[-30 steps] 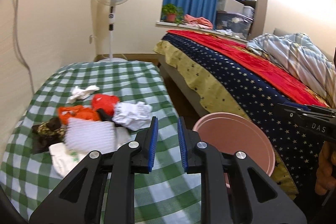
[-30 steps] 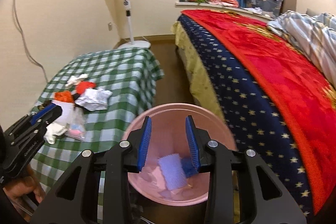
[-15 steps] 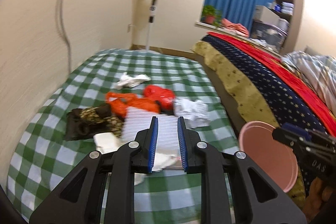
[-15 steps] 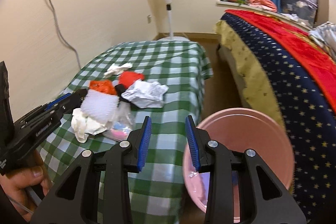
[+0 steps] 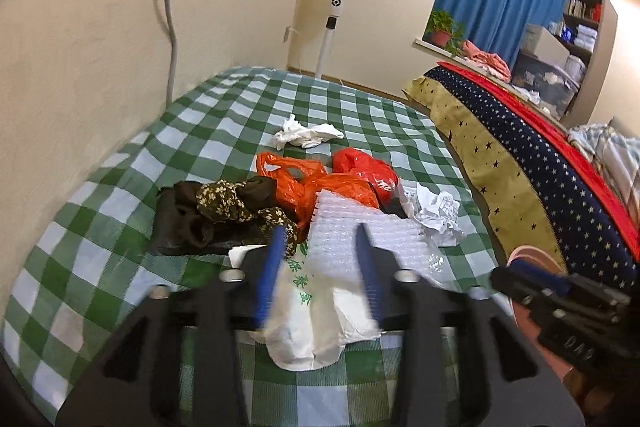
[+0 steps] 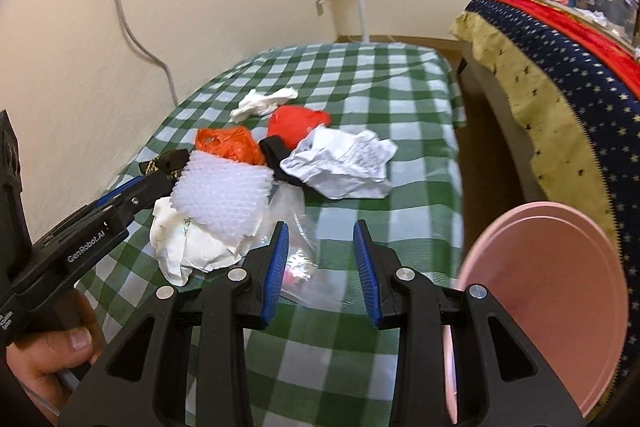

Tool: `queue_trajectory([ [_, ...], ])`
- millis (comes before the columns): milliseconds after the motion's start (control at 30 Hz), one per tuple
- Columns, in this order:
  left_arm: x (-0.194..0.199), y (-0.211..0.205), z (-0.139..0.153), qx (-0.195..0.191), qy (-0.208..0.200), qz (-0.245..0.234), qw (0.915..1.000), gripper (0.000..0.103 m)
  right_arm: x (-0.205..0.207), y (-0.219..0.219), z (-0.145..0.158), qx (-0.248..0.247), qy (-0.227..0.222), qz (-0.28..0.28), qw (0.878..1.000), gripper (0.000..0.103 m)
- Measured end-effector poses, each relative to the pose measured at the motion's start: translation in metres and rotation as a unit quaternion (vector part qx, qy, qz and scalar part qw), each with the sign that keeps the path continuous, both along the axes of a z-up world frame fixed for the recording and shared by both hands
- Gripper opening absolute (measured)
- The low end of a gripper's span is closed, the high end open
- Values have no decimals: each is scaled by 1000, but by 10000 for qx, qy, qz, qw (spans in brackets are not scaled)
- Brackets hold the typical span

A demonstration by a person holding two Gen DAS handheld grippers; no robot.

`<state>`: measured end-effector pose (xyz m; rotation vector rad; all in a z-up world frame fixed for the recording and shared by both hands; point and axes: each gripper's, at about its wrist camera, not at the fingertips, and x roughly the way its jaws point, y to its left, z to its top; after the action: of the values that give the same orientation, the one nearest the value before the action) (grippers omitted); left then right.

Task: Collect trash
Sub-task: 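Grasp the clear plastic bag with the right gripper while the left gripper grasps the white bubble wrap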

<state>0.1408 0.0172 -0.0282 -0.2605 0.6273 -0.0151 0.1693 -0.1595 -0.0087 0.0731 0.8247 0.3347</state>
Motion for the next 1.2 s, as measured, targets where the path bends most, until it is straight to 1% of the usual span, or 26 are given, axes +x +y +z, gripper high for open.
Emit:
queue_trajectory([
  [133,6,0,-6,-100,85,-56,9999,41,10,7,-12,73,205,77,9997,35],
  [267,13,3,-16,-322,219,-115,9992,41,18,10,-22,171,392,81,9991,38],
  [500,21,5,-31,-813,449,-298,9952,41,27,17,-37,271,675,129,9973,39],
  [533,21,5,-32,-854,465,-315,9948,40,28,18,-39,275,708,151,9970,38],
  [567,21,4,-33,-886,473,-339,9944,36,28,20,-40,276,718,169,9969,37],
  [600,22,4,-33,-922,479,-376,9939,30,28,20,-40,279,716,192,9969,32],
  [633,22,4,-33,-949,477,-402,9935,30,27,22,-40,273,706,232,9969,28],
  [667,22,3,-33,-954,466,-415,9935,27,26,23,-39,237,675,267,9971,26],
  [700,21,2,-32,-946,451,-429,9936,23,26,25,-39,211,652,307,9972,20],
  [733,21,2,-31,-928,435,-437,9938,22,25,26,-37,190,633,347,9972,13],
  [767,20,2,-30,-907,420,-432,9941,18,24,26,-36,191,617,377,9972,11],
  [800,20,3,-28,-887,406,-422,9943,17,23,25,-35,194,598,393,9972,9],
  [933,17,3,-21,-844,296,-413,9951,13,17,21,-24,162,420,383,9983,5],
  [1200,3,7,-1,-520,-26,-206,9984,12,2,8,-2,87,144,241,9996,4],
])
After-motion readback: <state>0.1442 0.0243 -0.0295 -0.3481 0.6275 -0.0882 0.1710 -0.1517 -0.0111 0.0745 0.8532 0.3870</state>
